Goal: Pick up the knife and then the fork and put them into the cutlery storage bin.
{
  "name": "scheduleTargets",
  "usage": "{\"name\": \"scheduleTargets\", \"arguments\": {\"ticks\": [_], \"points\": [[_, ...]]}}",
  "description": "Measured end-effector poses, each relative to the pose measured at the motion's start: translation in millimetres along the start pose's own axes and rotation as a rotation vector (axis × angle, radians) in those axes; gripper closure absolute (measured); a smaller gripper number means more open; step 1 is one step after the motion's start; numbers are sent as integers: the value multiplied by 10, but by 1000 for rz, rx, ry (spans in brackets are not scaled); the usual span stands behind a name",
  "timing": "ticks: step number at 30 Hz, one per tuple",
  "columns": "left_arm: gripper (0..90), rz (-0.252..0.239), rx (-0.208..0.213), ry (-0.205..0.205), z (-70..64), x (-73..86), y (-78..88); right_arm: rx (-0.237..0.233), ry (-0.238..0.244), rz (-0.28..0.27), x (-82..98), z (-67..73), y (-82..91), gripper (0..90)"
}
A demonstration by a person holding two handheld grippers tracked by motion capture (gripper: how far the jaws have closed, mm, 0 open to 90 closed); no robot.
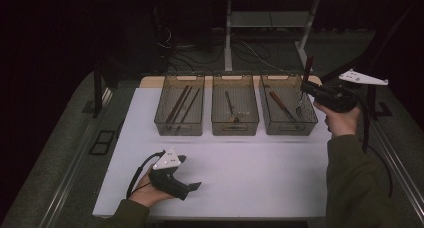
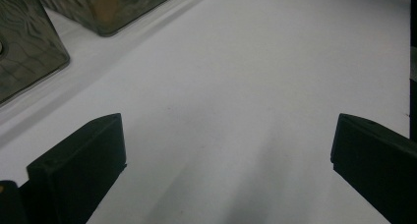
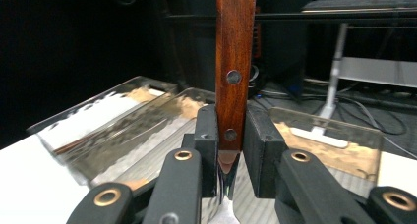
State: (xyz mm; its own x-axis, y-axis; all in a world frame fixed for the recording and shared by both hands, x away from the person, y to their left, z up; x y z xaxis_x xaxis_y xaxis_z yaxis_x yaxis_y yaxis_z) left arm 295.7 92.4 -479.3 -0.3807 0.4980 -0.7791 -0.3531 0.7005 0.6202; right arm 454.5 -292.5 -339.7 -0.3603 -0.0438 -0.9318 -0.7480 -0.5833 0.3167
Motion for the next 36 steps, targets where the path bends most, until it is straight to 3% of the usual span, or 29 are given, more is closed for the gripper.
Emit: {"name": "scheduleTargets", "arguments": {"ticks": [7, 10, 17, 28, 36], "points": [[0, -1, 3, -7, 0, -4, 5, 133, -22, 32, 5, -188, -171, 769], [0, -8, 5, -2, -8, -10, 3, 162, -43, 40, 42, -252, -237, 768], [0, -8, 11, -9, -8, -13, 12, 217, -51, 124, 235, -323, -421, 768], [0, -8, 11, -10, -8, -15, 21, 229, -51, 247, 564, -331, -631, 768], [0, -9, 11, -10, -9, -16, 22, 217, -48, 316, 647, -338, -702, 766]]}}
Point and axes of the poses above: each handheld gripper's, and its own axes: y roughly backward along the jaws, x roughly out of its underside, z roughly to its left, the point moved 8 cm from there along -y, roughly forward along the jaws, and after that the axes turned 4 degrees about z, right-handed, at the moved point
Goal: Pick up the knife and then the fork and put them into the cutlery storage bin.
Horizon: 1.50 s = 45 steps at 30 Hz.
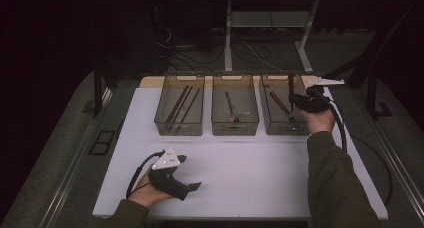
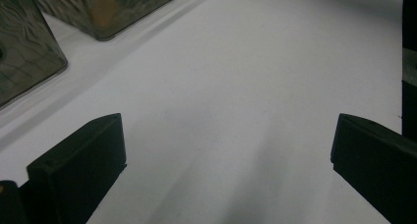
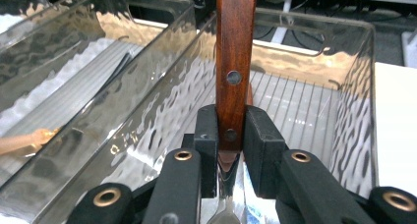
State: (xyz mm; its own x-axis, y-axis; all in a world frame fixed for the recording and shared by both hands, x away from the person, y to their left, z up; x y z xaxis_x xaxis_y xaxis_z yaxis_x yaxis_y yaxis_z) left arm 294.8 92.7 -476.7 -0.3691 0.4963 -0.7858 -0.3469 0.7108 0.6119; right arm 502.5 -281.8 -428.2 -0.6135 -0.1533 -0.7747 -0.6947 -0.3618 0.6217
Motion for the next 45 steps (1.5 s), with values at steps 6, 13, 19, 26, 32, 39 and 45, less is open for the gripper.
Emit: {"name": "scheduleTargets", "arguments": {"ticks": [6, 13, 19, 26, 32, 39, 45], "points": [[0, -1, 1, 1, 1, -1, -2, 10, 2, 57, 63, -31, -65, 765], [0, -3, -4, 3, 18, -5, 9, 3, -8, 74, 70, -31, -100, 558], [0, -8, -9, 4, 42, -9, 7, -16, -28, 76, 69, -21, -64, 423], [0, -7, -16, -5, 96, -21, 18, -54, 1, 65, 60, 36, 27, 361], [0, -10, -16, 8, 108, -19, 14, -77, 20, 36, 37, 131, 176, 271], [0, -14, -9, 13, 97, -11, 10, -119, 58, -8, 82, 306, 343, 191], [0, -7, -10, 10, 94, 5, 3, -161, 99, -20, 224, 463, 469, 177]]}}
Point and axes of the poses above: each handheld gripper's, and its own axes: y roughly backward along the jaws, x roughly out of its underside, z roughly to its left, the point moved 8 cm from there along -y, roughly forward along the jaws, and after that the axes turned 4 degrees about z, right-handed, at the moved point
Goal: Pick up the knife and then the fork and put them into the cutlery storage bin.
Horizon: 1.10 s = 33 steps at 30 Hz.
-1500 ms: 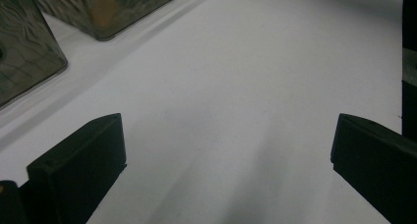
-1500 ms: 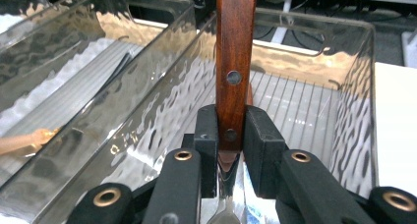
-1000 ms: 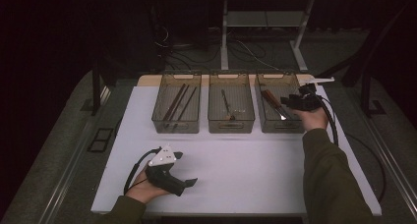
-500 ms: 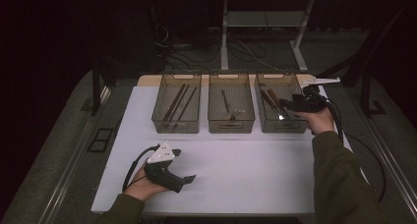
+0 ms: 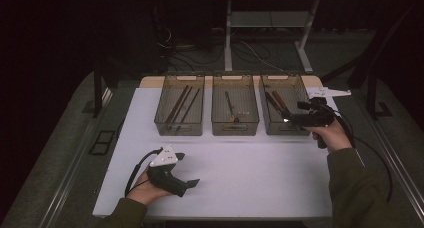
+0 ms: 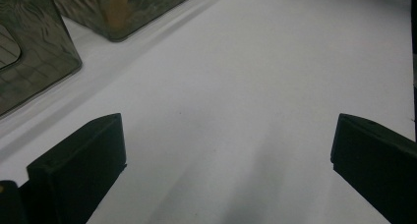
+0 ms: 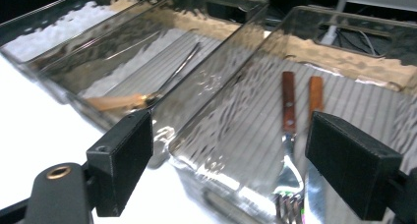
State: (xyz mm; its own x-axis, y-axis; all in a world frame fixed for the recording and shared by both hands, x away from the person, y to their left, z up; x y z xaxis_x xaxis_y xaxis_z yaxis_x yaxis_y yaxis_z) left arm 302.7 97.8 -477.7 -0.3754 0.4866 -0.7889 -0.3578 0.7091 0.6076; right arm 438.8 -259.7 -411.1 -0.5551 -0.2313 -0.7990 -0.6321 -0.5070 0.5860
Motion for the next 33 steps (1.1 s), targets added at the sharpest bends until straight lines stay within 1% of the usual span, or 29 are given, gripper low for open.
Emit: {"name": "scheduleTargets", "arguments": {"ticks": [2, 5, 7, 10, 11, 15, 17, 22, 24, 27, 30, 33], "points": [[0, -1, 0, 3, -2, 0, -1, -16, 9, -2, 47, 62, 29, 165], [0, -5, -6, 5, 19, -3, 4, -31, 36, -6, 123, 159, 71, 164], [0, -13, -9, 17, 36, -10, 2, -36, 60, -4, 182, 219, 93, 163], [0, -16, -11, 20, 73, -11, -15, -50, 72, -3, 283, 298, 121, 163], [0, -10, -12, 18, 85, -6, -17, -56, 80, -1, 319, 321, 129, 164], [0, -11, -15, 15, 90, -6, -12, -72, 107, 8, 470, 409, 151, 163], [0, -10, -18, 12, 88, -2, -2, -97, 107, 21, 561, 456, 158, 163], [0, -8, -26, 15, 79, 5, 2, -104, 112, 30, 749, 517, 176, 163], [0, -6, -29, 14, 80, 6, 5, -116, 117, 38, 826, 540, 187, 163], [0, -8, -31, 12, 81, 3, 10, -137, 108, 29, 926, 581, 211, 164], [0, -8, -30, 10, 76, 4, 12, -141, 107, 29, 1031, 628, 228, 163], [0, -5, -29, 9, 72, 7, 8, -159, 104, 38, 1131, 691, 239, 163]]}}
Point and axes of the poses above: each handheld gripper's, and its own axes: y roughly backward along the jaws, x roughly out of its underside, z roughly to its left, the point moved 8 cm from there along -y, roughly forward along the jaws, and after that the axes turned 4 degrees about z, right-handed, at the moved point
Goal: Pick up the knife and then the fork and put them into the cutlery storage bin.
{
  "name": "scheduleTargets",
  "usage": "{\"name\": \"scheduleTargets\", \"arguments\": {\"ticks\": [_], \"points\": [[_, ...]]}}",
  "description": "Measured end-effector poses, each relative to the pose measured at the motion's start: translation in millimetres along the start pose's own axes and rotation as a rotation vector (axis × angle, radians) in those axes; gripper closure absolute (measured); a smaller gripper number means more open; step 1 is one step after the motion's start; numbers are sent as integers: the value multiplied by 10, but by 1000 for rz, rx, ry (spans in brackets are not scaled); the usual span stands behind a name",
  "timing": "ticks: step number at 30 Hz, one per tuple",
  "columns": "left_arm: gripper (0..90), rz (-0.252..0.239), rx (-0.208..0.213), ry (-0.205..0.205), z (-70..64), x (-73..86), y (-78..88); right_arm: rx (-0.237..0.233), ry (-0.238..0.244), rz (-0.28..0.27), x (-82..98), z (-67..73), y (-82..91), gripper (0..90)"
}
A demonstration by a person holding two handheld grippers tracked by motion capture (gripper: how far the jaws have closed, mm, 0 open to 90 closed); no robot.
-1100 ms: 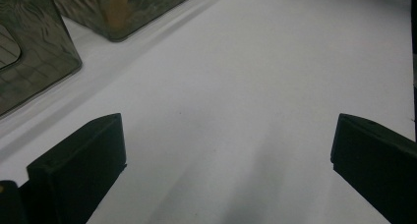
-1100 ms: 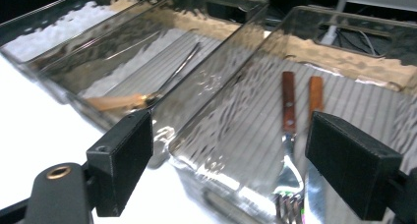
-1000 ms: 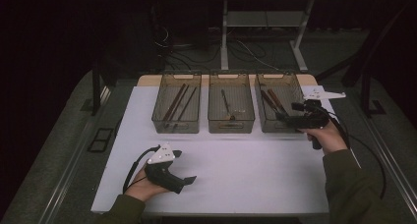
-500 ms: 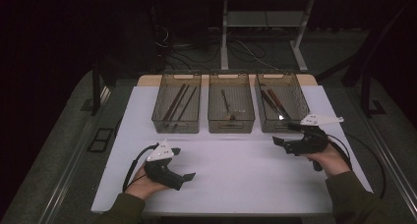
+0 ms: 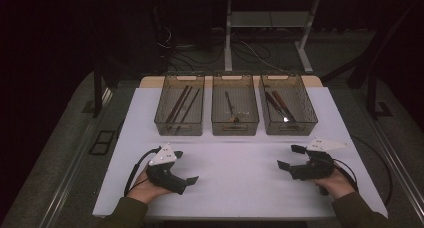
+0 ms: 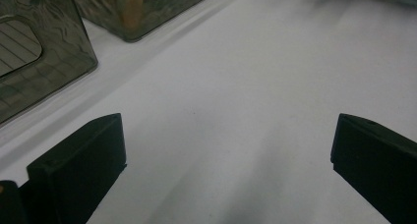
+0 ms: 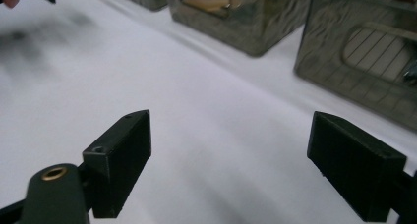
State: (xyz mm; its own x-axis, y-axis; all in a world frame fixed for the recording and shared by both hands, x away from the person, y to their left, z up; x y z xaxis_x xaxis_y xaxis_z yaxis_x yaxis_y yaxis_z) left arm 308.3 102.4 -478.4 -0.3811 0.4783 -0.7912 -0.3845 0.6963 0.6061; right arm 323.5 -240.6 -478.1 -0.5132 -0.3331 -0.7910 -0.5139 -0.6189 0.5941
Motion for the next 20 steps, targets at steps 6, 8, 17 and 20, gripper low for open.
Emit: {"name": "scheduleTargets", "arguments": {"ticks": [6, 8, 17, 20], "points": [[0, -1, 1, -2, -5, -3, 4, -34, 15, 19, 131, 148, 3, 163], [0, 0, 2, -2, -10, -3, 4, -41, 21, 18, 151, 180, 9, 164], [0, 0, 6, -3, -22, -5, -1, -52, 36, 37, 208, 219, -14, 164], [0, 0, 6, -1, -23, -8, -8, -52, 35, 36, 209, 220, -11, 163]]}}
Point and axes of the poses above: each handheld gripper's, and its own axes: y roughly backward along the jaws, x roughly out of its underside, z roughly to its left, the point moved 8 cm from there along -y, roughly forward along the jaws, and after that the axes turned 4 degrees about z, right-handed, at the moved point
